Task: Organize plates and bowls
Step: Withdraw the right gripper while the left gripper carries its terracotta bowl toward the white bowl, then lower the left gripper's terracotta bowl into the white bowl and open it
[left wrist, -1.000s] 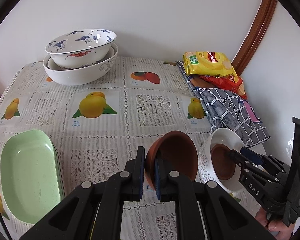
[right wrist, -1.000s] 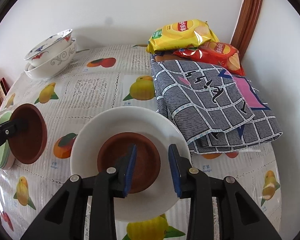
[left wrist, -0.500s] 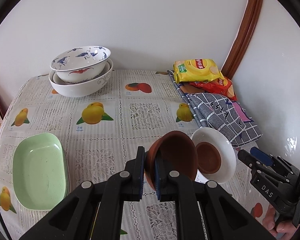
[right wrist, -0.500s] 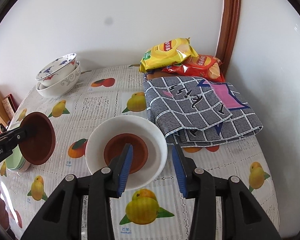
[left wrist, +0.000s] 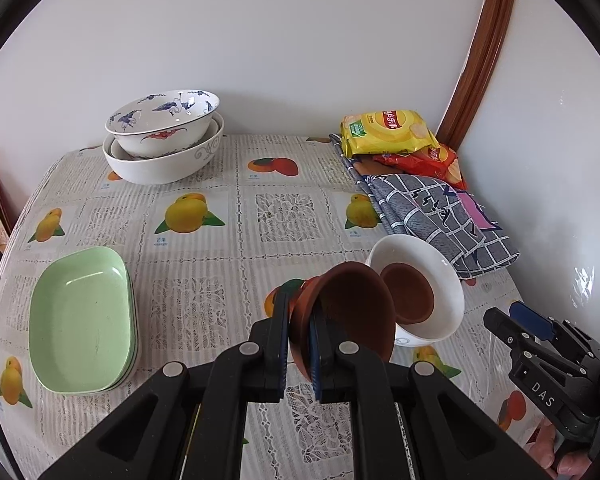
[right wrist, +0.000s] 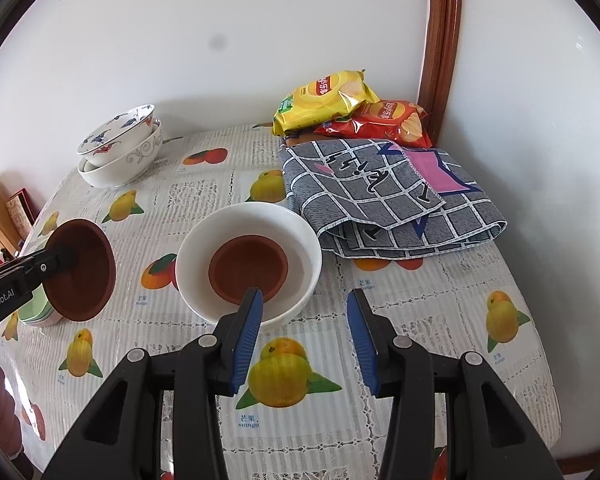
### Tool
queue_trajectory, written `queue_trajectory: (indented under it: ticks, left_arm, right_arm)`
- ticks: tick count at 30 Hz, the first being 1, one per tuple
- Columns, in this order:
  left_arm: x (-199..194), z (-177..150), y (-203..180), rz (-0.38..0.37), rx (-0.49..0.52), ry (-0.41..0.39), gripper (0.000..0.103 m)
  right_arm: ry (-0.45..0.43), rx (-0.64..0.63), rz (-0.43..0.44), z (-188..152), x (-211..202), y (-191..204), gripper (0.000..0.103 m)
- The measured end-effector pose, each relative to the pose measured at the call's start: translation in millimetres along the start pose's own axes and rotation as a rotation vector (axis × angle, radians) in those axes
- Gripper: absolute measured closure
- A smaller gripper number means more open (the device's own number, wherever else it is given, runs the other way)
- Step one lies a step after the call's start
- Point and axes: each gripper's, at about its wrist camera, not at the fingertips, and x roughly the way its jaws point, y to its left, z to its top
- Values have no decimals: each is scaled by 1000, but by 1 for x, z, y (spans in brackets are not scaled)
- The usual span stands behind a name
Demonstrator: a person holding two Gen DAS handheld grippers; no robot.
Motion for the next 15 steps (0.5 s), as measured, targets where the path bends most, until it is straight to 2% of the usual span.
queue_trajectory:
  ticks: [15]
  left_arm:
    - [-15,6,-30,-11,69,-29,94]
  right_arm:
    - [-37,57,-40,-2,-27,-31,55]
